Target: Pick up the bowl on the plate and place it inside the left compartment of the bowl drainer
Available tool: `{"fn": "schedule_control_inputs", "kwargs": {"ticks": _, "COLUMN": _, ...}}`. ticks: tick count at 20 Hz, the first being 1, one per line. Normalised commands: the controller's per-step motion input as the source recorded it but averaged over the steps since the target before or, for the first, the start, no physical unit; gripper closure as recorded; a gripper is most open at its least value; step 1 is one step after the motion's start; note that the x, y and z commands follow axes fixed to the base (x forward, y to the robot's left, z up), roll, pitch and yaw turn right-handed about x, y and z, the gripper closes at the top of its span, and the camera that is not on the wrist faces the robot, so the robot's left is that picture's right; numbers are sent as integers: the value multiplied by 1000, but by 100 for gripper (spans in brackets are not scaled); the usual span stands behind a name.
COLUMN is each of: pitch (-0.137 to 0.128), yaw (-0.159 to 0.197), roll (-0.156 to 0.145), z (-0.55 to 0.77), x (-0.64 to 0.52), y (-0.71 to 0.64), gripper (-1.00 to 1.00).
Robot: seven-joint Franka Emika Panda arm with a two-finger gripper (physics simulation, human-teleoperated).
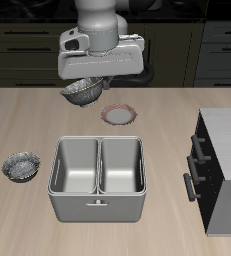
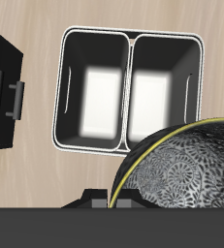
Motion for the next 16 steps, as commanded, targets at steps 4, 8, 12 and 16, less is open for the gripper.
{"fn": "schedule_control_inputs", "kwargs": {"ticks": 4, "pitch": 3, "yaw": 16, "roll": 42, "z": 27, "x": 276, "y": 238, "gripper": 100}}
{"fn": "schedule_control_inputs", "kwargs": {"ticks": 8, "pitch": -3, "yaw": 25, "roll": 16, "z": 38, "x": 242, "y": 85, "gripper": 100}}
{"fn": "schedule_control_inputs", "kwargs": {"ticks": 12, "pitch": 4, "yaw": -1, "roll": 15, "z": 4, "x": 202, "y": 13, "gripper": 100}}
{"fn": "schedule_control_inputs", "kwargs": {"ticks": 16, "pitch": 20, "yaw": 2, "roll": 2, "z": -29, "x": 204, "y": -50, "gripper": 100}}
